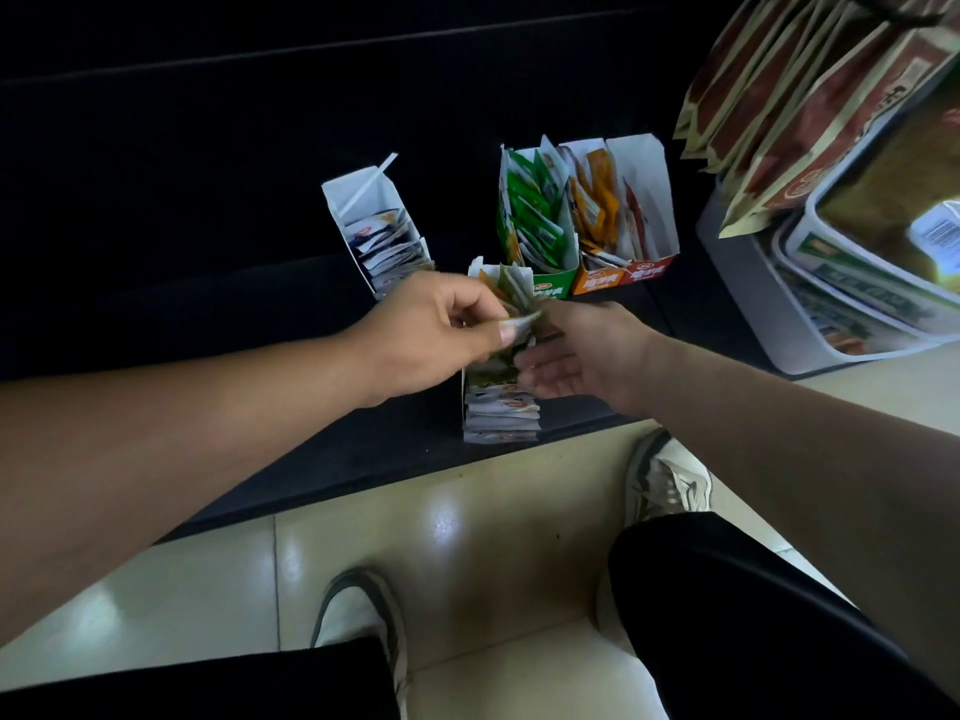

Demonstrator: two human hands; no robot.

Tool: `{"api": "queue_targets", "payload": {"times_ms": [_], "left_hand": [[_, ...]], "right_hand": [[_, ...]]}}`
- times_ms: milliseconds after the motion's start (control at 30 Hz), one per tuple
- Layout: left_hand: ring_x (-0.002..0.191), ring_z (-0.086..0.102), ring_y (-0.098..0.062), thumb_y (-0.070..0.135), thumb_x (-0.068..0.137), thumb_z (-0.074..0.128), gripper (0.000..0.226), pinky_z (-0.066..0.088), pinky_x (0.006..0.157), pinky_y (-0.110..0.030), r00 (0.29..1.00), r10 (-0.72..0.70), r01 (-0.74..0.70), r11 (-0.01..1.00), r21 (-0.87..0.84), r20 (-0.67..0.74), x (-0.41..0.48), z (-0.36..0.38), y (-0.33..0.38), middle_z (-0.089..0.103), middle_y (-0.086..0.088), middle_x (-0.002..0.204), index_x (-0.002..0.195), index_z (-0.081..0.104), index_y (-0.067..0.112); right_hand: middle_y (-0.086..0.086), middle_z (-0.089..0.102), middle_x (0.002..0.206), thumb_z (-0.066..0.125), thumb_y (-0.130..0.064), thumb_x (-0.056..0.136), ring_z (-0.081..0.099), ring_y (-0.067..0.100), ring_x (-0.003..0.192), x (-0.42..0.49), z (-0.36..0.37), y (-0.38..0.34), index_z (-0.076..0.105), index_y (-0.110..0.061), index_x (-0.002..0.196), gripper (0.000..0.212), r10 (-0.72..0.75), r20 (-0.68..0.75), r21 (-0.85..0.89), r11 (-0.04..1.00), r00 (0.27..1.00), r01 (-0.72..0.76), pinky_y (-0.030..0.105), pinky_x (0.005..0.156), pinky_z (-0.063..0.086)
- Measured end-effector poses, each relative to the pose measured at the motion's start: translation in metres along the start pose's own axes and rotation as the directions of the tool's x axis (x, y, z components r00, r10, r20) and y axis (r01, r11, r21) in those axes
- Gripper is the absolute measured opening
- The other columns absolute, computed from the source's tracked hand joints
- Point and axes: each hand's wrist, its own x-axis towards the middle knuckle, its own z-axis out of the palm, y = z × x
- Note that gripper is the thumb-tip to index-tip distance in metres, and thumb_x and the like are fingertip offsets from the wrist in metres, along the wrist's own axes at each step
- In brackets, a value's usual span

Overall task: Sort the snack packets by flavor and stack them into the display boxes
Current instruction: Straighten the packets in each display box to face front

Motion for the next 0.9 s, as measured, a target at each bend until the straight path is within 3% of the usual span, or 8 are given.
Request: {"api": "queue_targets", "payload": {"times_ms": [100,200,333,467,600,733,833,900], "left_hand": [[0.099,0.074,-0.008,0.014,0.084,0.085,0.005,0.06,0.09,-0.023,0.99,-0.044,0.049,0.998,-0.035,0.131,-0.015,-0.009,0.003,0.079,0.004,0.104,0.089,0.083,0.014],[0.11,0.069,-0.006,0.01,0.083,0.082,0.009,0.055,0.1,-0.027,0.972,-0.138,0.157,0.983,-0.091,0.188,-0.024,-0.014,-0.003,0.075,0.009,0.117,0.086,0.084,0.018],[0.1,0.071,-0.012,0.004,0.088,0.076,0.018,0.059,0.091,-0.028,0.962,-0.273,0.274,0.953,-0.129,0.029,-0.019,-0.013,-0.014,0.076,-0.001,0.106,0.096,0.077,0.021],[0.106,0.071,-0.016,0.004,0.093,0.071,0.032,0.061,0.091,-0.029,0.939,-0.333,0.341,0.932,-0.12,0.087,-0.006,-0.006,-0.021,0.07,0.001,0.121,0.121,0.07,0.019],[0.103,0.068,-0.01,0.001,0.096,0.064,0.039,0.058,0.071,-0.02,0.946,-0.308,0.313,0.949,-0.044,0.1,0.009,-0.001,-0.016,0.066,0.011,0.124,0.126,0.069,0.026],[0.115,0.065,-0.013,-0.007,0.092,0.055,0.058,0.056,0.081,-0.024,0.941,-0.324,0.325,0.946,0.009,0.1,0.019,0.002,-0.014,0.068,0.008,0.125,0.129,0.068,0.036],[0.115,0.061,-0.011,-0.01,0.091,0.052,0.059,0.047,0.078,-0.014,0.951,-0.301,0.3,0.954,0.017,0.065,0.023,0.005,-0.011,0.069,0.011,0.111,0.124,0.066,0.037],[0.117,0.059,-0.013,-0.012,0.089,0.05,0.062,0.045,0.08,-0.015,0.964,-0.267,0.266,0.964,0.026,0.014,0.026,0.004,-0.01,0.068,0.008,0.116,0.124,0.067,0.037]], "right_hand": [[0.018,0.078,0.103,0.072,-0.024,0.097,0.077,0.032,0.091,-0.002,0.004,-0.002,0.069,-0.002,0.114,0.028,0.001,0.035,0.059,0.998,0.999,-0.003,0.042,0.076,0.064],[0.015,0.079,0.107,0.073,0.0,0.091,0.078,0.027,0.094,-0.006,0.008,-0.003,0.069,-0.002,0.119,0.029,0.033,0.052,0.082,0.996,0.998,-0.037,0.04,0.075,0.063],[0.011,0.079,0.107,0.072,0.003,0.091,0.078,0.026,0.098,-0.016,0.004,0.0,0.07,-0.005,0.118,0.029,-0.037,0.04,-0.005,0.999,0.999,0.037,0.042,0.083,0.063],[0.011,0.08,0.1,0.073,0.002,0.091,0.078,0.029,0.094,-0.021,-0.003,0.003,0.069,-0.002,0.11,0.02,-0.159,-0.042,-0.023,0.987,0.986,0.159,0.046,0.084,0.063],[0.006,0.08,0.103,0.076,-0.001,0.089,0.077,0.027,0.096,-0.014,-0.005,-0.004,0.062,0.0,0.111,0.026,-0.285,-0.115,0.036,0.956,0.952,0.29,0.043,0.08,0.062],[-0.003,0.081,0.092,0.076,-0.005,0.091,0.077,0.014,0.087,-0.009,-0.002,-0.008,0.064,-0.015,0.1,0.019,-0.413,-0.2,-0.059,0.91,0.888,0.41,0.034,0.07,0.059],[0.0,0.081,0.098,0.072,0.001,0.093,0.077,0.015,0.094,-0.006,-0.001,-0.004,0.064,-0.014,0.109,0.024,-0.433,-0.145,-0.04,0.901,0.89,0.432,0.036,0.082,0.062],[-0.001,0.08,0.102,0.071,0.003,0.092,0.076,0.011,0.098,-0.006,-0.002,0.004,0.065,-0.014,0.111,0.026,-0.453,-0.069,-0.117,0.889,0.889,0.444,0.032,0.086,0.061]]}}
